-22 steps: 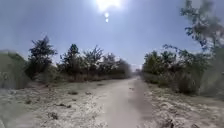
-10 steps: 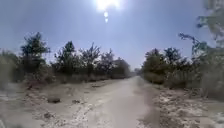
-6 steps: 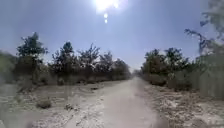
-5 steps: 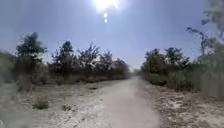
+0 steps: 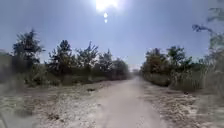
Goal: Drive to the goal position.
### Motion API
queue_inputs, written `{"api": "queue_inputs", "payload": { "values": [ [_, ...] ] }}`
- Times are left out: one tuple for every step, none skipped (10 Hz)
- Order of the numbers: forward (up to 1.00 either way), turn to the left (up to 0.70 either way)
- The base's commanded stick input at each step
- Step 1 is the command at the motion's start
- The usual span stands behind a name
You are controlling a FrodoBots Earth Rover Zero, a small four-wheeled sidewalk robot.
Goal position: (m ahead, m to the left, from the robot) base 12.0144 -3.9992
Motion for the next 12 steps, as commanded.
{"api": "queue_inputs", "payload": {
  "values": [
    [0.7,-0.13],
    [0.7,-0.14],
    [0.7,-0.14],
    [0.7,-0.12],
    [0.7,0.0],
    [0.7,0.0],
    [0.7,0.0],
    [0.7,0.0],
    [0.7,0.0],
    [0.7,0.0],
    [0.7,0.0],
    [0.7,0.0]
  ]
}}
